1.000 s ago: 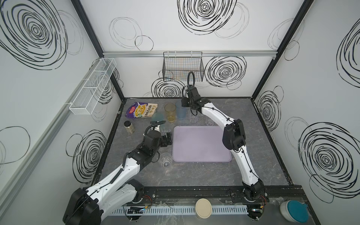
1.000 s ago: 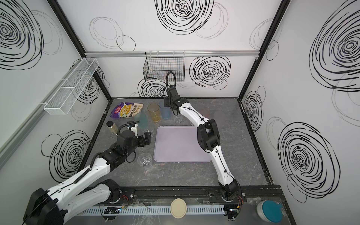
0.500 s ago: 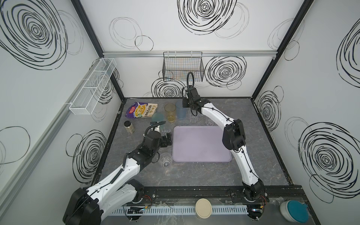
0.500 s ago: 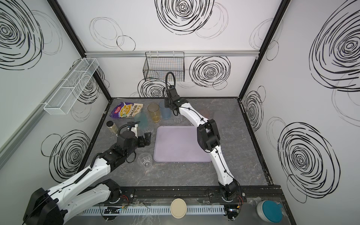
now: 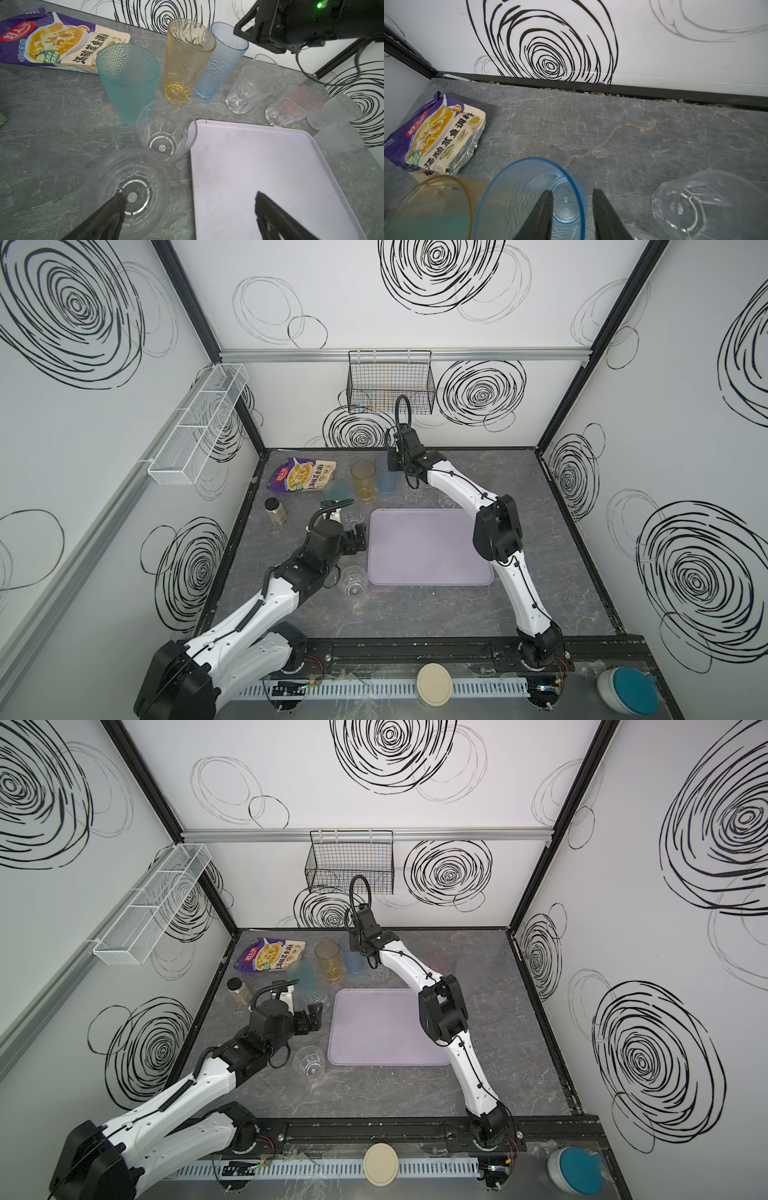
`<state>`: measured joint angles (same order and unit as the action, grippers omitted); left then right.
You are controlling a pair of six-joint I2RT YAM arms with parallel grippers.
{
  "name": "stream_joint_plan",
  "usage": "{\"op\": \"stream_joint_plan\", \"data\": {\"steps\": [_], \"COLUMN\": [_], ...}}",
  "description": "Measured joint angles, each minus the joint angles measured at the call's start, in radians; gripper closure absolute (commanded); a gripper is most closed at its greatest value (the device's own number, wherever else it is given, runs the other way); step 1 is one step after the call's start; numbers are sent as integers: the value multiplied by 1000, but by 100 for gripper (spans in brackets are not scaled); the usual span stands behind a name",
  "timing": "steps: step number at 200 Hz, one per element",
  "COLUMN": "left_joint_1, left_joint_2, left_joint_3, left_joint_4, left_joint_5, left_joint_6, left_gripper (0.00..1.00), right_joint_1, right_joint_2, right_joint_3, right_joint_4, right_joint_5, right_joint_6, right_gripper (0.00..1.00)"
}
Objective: Place the glasses into the tray
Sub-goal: Pick up the glass from the top-center of the table.
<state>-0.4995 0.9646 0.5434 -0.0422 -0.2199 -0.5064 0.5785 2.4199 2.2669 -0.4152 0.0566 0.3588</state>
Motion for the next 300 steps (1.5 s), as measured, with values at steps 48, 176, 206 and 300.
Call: {"op": "stream_joint_plan", "data": {"steps": [48,176,206,300], "left_joint_1": [0,0,0,0], "left_joint_2": [-3,-34,-38,-43], "left_joint_3": [-5,-7,-8,-18], "left_joint_4": [0,-2,-2,-1], "left_joint_5": [0,-1,-1,-2], "left_joint_6": [0,-6,-7,-14], "left_gripper": [0,0,0,1], "right_joint_1": [10,2,3,19], "right_joint_2": [0,17,17,-54], "right_joint_3": [-4,-4,-4,-47], "right_joint_4": [0,4,5,-31], "right_joint_5": [14,11,15,43], "right_joint_6": [1,3,1,-19], "right_gripper": [64,77,81,89]}}
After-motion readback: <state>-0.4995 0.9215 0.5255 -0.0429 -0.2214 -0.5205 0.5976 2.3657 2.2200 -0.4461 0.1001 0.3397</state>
